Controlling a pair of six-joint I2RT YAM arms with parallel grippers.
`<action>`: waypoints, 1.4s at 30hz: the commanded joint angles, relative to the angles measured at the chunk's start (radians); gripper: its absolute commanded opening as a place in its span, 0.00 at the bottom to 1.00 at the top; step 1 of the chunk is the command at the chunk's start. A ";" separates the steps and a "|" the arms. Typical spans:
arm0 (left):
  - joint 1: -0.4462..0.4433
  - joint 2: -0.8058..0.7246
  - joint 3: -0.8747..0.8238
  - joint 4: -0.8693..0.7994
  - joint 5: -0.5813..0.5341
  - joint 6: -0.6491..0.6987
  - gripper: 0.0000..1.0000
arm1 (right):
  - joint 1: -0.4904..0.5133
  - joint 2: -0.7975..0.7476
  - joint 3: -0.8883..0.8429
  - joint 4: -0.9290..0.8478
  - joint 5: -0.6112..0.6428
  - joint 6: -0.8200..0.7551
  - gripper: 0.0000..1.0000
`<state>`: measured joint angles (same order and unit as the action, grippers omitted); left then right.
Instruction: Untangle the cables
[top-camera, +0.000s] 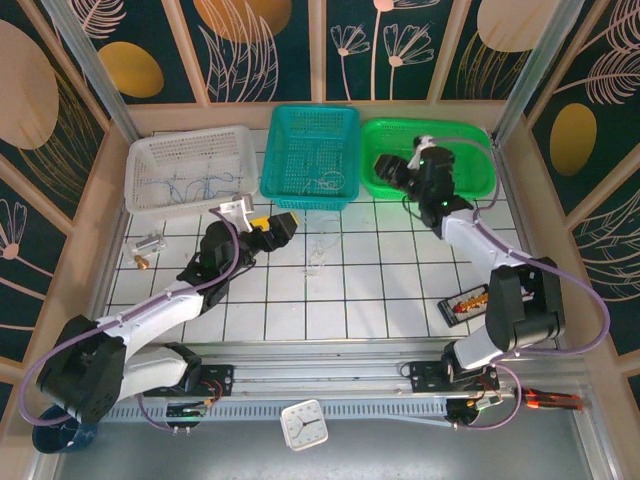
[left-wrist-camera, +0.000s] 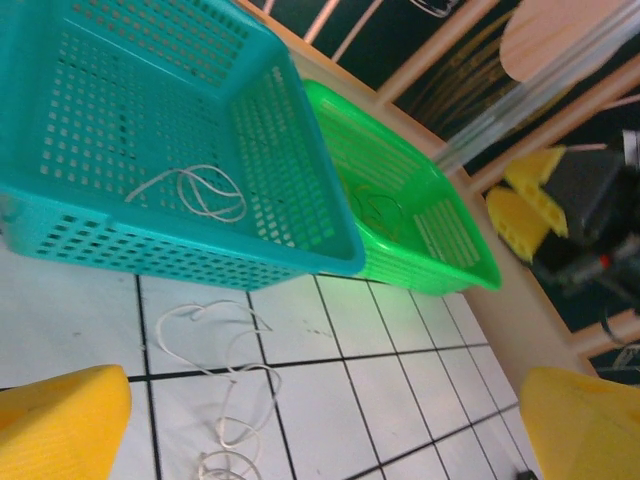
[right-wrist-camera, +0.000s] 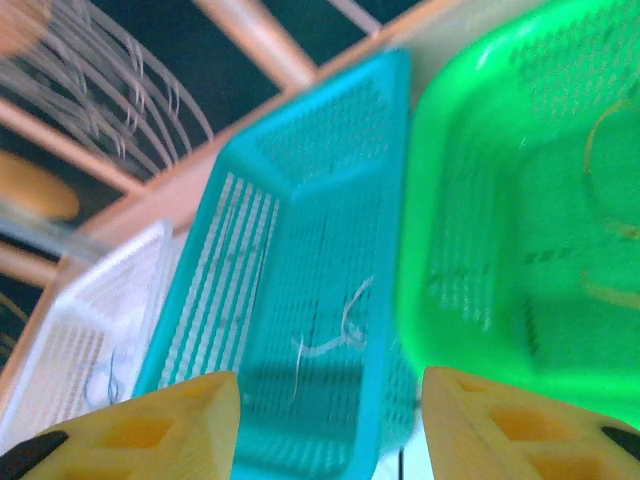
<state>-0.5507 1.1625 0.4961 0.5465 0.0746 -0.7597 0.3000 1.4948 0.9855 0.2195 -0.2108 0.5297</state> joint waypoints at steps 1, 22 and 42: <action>0.001 -0.037 -0.025 -0.030 -0.094 0.012 0.99 | 0.081 -0.031 -0.086 0.034 0.052 -0.013 0.52; 0.001 0.022 0.007 -0.104 -0.058 -0.072 0.99 | 0.636 0.046 -0.218 -0.075 0.289 -0.118 0.50; 0.000 0.004 -0.014 -0.095 -0.052 -0.138 0.99 | 0.680 0.199 -0.136 -0.099 0.318 -0.263 0.50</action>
<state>-0.5507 1.1809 0.4747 0.4484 0.0036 -0.8818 0.9752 1.6730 0.8204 0.1318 0.0826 0.2993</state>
